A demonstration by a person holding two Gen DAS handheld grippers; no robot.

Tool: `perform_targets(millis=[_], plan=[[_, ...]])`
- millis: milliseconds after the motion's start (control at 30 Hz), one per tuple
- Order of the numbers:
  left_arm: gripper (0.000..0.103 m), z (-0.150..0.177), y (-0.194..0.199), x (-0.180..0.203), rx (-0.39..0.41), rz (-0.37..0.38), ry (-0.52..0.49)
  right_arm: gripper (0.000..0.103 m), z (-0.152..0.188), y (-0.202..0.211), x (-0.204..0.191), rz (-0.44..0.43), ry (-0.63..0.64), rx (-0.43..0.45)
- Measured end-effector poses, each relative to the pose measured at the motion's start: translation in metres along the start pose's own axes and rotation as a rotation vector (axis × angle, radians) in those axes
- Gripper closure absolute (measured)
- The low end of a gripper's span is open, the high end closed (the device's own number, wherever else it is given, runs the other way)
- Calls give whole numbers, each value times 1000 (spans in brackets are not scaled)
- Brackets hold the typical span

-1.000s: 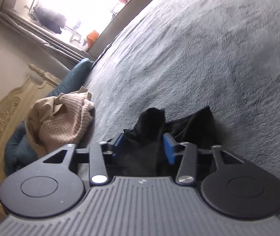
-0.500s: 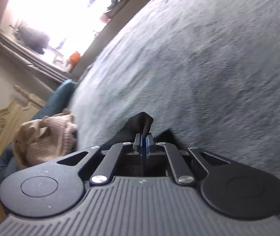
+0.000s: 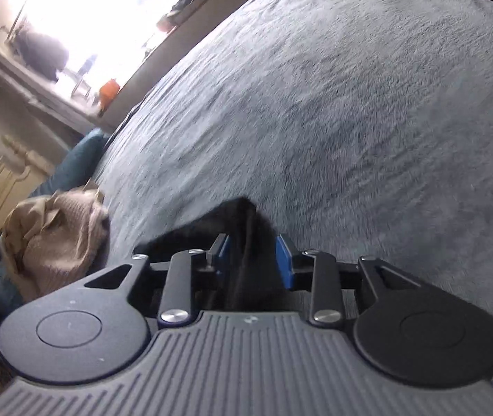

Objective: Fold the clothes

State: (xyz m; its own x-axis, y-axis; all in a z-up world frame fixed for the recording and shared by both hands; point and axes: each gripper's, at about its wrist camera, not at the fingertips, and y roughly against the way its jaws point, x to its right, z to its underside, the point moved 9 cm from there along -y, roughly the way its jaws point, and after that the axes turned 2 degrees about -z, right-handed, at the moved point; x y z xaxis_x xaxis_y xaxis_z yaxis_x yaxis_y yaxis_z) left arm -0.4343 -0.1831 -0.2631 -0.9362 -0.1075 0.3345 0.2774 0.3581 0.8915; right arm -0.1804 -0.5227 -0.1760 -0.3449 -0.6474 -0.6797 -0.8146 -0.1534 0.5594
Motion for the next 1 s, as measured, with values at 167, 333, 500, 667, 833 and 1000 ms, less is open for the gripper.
perform_targets(millis=[167,333,500,667,833,1000], plan=[[73,-4,-3,3,5,-9,1,74,53,17,-20,-44,112,-162],[73,-8,4,6,15,-19,49,83,91,21,-17,157,339,-256],[73,-13,33,9,68,-52,99,82,78,46,-54,184,440,-176],[71,-20,44,10,137,-80,140,82,64,17,-130,25,582,-135],[71,20,43,-7,132,-94,196,82,63,-70,-168,-35,700,-173],[69,26,49,-13,153,-84,225,84,71,-155,-162,26,776,-229]])
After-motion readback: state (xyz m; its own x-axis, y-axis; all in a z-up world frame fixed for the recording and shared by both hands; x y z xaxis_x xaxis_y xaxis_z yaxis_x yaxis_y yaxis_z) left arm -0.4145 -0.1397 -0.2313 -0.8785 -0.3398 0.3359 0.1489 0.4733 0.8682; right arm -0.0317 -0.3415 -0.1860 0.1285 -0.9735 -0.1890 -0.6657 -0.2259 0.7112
